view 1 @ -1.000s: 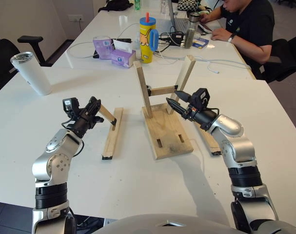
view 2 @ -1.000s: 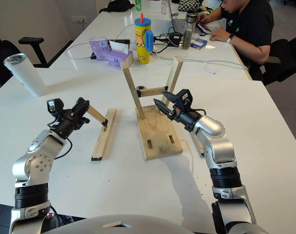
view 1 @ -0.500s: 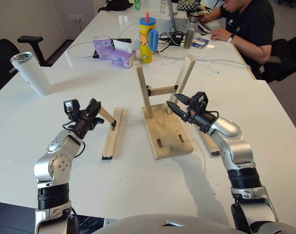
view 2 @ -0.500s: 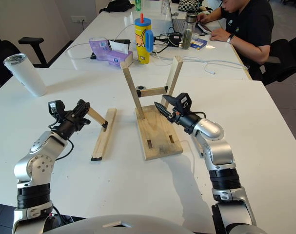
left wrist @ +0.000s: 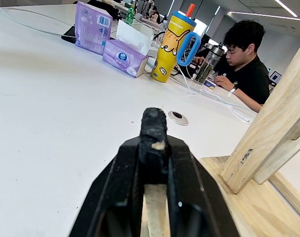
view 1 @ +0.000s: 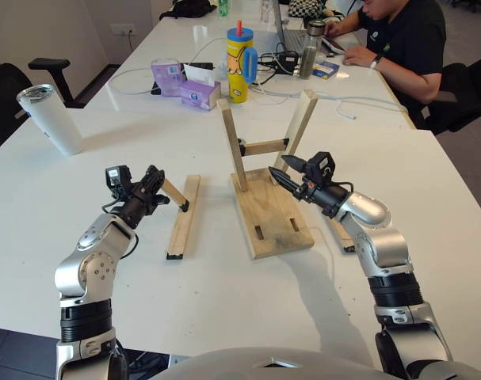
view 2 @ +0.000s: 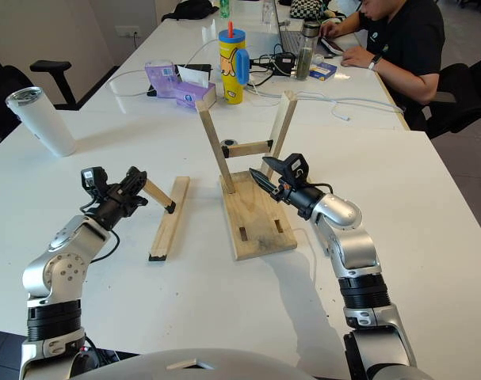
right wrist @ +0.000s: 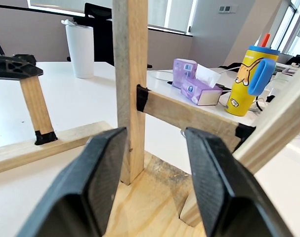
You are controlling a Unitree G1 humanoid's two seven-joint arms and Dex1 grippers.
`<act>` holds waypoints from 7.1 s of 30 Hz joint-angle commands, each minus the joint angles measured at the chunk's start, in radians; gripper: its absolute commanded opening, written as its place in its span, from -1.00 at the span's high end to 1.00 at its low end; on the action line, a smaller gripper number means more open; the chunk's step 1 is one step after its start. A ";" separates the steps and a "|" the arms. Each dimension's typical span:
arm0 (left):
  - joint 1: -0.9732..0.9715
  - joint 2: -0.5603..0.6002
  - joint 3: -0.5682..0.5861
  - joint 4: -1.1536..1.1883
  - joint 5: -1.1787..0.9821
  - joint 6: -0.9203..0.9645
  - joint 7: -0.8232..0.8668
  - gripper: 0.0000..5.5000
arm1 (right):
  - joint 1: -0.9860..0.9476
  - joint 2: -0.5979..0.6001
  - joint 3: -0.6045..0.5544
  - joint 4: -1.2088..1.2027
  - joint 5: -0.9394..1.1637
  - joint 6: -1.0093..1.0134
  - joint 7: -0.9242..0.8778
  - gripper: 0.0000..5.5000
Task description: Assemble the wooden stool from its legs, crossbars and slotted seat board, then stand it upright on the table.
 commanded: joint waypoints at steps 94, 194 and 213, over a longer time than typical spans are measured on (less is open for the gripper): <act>0.134 0.202 -0.191 -0.237 0.302 0.239 -0.152 -0.21 | 0.041 0.028 -0.010 -0.021 -0.033 -0.025 -0.055 0.21; 0.075 0.143 -0.106 -0.425 0.170 -0.082 -0.263 0.25 | -0.253 0.388 -0.445 0.009 0.969 0.971 -0.586 -0.49; 0.069 0.185 -0.336 -0.443 0.322 -0.098 -0.269 0.25 | -0.263 0.314 -0.374 -0.058 1.140 0.853 -0.539 -0.49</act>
